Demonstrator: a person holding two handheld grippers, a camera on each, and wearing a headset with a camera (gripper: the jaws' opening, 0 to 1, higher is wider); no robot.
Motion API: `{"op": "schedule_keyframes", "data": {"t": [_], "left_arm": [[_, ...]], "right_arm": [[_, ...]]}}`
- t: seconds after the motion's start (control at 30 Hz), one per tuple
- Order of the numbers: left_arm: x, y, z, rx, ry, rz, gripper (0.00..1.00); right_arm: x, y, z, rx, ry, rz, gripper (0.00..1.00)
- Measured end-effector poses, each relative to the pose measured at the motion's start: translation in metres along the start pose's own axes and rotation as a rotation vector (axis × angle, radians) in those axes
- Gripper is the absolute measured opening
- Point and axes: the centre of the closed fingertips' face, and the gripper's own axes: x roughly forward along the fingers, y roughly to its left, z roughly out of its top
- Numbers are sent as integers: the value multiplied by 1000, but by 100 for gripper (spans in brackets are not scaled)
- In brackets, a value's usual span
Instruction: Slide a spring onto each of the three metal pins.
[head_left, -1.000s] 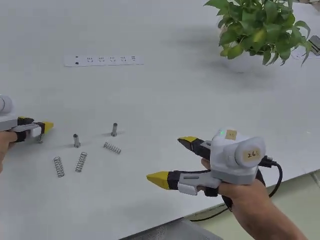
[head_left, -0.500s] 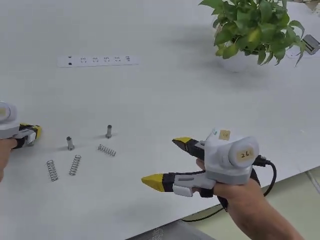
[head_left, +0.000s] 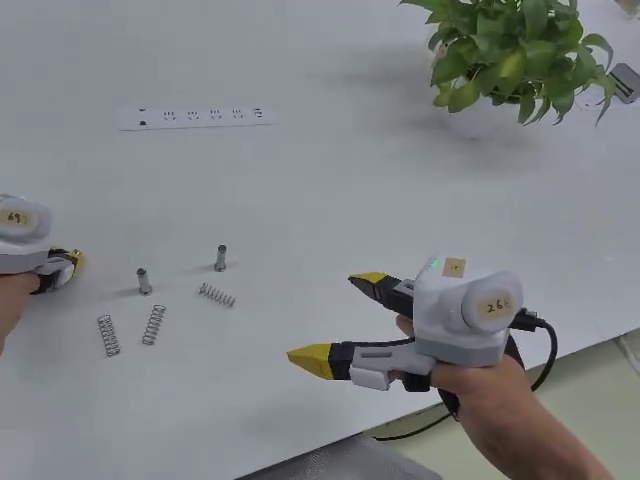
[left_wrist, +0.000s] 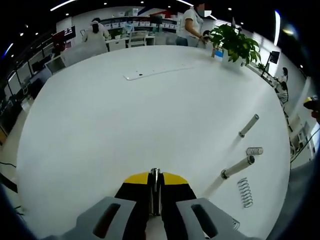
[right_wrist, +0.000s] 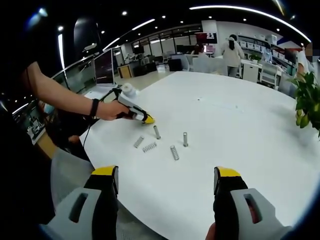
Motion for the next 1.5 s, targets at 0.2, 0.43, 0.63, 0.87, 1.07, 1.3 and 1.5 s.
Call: {"op": "schedule_keyframes", "data": {"t": [0.2,0.43,0.63,0.87,1.07,1.3,1.5], "left_arm": [[-11,4,7,-15,-32,9,0],[-26,3,10,-43,-56,21,0],[-37,1,8,-60,-70,24,0],[-47,-1,4,-58,-77,30,0],[-55,-1,3,-64,-81,39,0],[-59,-6,-2,-59,-79,40,0],[-61,-11,-3,-49,-81,37,0]], "right_arm": [[-1,0,0,1,-6,-1,77],[0,2,-1,0,-12,3,77],[1,5,-1,-2,-19,8,77],[1,8,-3,-4,-22,16,78],[1,9,-3,-5,-26,19,77],[-1,12,-3,-9,-33,20,77],[-3,14,-7,-7,-32,20,77]]}}
